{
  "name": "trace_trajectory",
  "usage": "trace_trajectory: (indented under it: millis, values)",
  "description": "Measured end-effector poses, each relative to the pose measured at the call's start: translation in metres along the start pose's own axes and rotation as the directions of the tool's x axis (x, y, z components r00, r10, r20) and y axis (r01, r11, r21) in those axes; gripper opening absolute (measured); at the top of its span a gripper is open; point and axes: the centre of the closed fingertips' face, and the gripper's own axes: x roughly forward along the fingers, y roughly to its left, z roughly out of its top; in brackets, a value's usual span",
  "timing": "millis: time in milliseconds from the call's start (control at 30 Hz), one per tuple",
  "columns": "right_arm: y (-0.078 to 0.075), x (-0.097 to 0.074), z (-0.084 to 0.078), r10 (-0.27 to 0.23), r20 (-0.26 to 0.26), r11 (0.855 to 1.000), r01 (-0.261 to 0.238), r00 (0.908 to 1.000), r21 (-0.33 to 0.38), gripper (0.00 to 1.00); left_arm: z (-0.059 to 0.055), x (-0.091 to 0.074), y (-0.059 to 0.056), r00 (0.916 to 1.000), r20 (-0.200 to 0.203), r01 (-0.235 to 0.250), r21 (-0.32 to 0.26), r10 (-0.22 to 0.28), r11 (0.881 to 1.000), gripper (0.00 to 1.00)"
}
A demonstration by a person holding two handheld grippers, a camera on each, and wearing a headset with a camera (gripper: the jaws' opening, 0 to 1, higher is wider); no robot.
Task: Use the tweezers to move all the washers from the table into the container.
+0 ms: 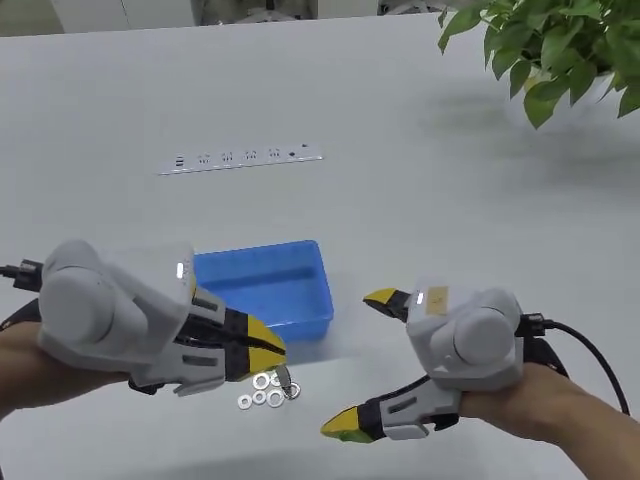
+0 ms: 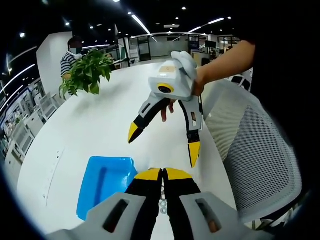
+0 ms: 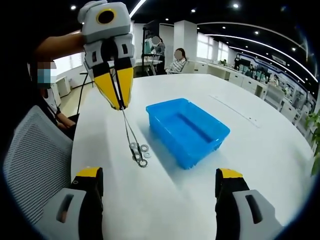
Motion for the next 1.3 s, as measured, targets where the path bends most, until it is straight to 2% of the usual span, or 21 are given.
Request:
trace_trajectory:
  millis: [100,367,633,833,900,1167,1300]
  values:
    - [-0.001,0.0,0.0,0.0,0.001,1.0,0.0,1.0,-0.001,0.94,-0.003,0.002,0.0,1.0,-0.009,0.005,0.003,-0.005,1.0,0.05]
    - [-0.001,0.001,0.003,0.004,0.007,1.0,-0.004,1.0,-0.007,0.92,-0.002,0.002,0.0,0.9999,0.003,0.01,0.0,-0.01,1.0,0.06]
    - [0.007,0.004,0.0,0.042,-0.012,0.999,-0.043,0.999,-0.017,0.79,-0.002,0.003,0.0,0.9998,0.003,0.018,0.008,-0.018,1.0,0.06]
    - [0.015,0.008,0.005,0.081,-0.003,0.996,-0.081,0.9967,-0.047,0.67,-0.002,0.004,0.001,0.9998,0.002,0.02,0.009,-0.02,1.0,0.06]
    - [0.021,0.011,0.01,0.114,0.017,0.991,-0.113,0.9933,-0.078,0.62,-0.002,0.004,0.001,0.9998,0.001,0.018,0.007,-0.018,1.0,0.06]
    - [0.038,0.021,0.015,0.196,0.002,0.971,-0.193,0.9807,-0.144,0.43,-0.005,0.003,0.003,1.0,-0.008,0.005,-0.001,-0.005,1.0,0.06]
    - [0.042,0.025,0.016,0.218,-0.012,0.96,-0.216,0.9759,-0.18,0.36,-0.005,0.004,0.002,1.0,-0.005,0.004,-0.009,-0.004,1.0,0.06]
